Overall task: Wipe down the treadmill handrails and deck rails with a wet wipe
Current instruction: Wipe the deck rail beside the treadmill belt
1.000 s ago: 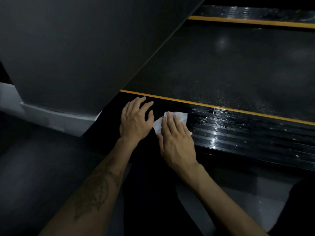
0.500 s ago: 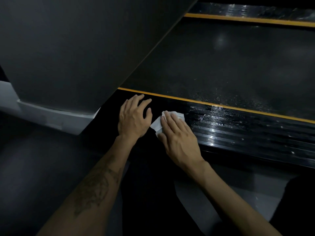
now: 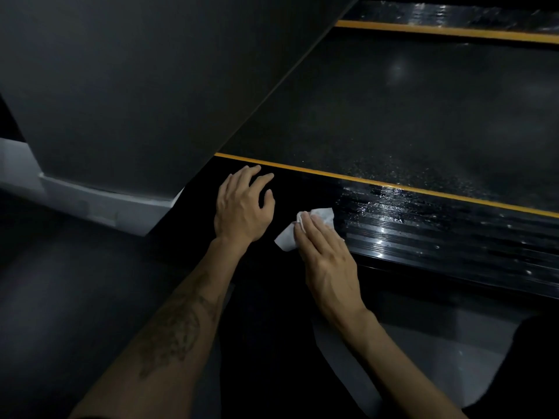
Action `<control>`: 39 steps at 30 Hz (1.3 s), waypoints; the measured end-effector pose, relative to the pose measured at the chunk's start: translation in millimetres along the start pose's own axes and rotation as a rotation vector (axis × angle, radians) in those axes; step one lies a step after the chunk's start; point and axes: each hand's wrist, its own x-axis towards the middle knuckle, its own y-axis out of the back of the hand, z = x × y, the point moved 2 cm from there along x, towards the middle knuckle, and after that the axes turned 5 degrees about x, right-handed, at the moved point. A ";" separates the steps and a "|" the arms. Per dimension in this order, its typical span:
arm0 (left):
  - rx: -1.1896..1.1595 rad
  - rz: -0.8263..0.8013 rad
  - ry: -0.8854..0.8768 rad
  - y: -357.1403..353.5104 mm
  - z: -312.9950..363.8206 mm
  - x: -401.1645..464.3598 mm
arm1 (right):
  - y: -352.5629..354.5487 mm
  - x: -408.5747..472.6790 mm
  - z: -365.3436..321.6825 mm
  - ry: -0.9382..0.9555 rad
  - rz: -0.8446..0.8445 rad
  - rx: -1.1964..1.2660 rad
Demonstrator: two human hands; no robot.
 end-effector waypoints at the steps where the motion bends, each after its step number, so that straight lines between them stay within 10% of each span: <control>1: -0.001 0.000 0.000 0.1 0.5 -0.1 | -0.2 -1.9 -1.4 0.008 0.030 0.011; 39: 0.076 -0.142 -0.013 4.5 13.1 7.0 | 10.9 7.5 0.5 -0.006 -0.254 -0.088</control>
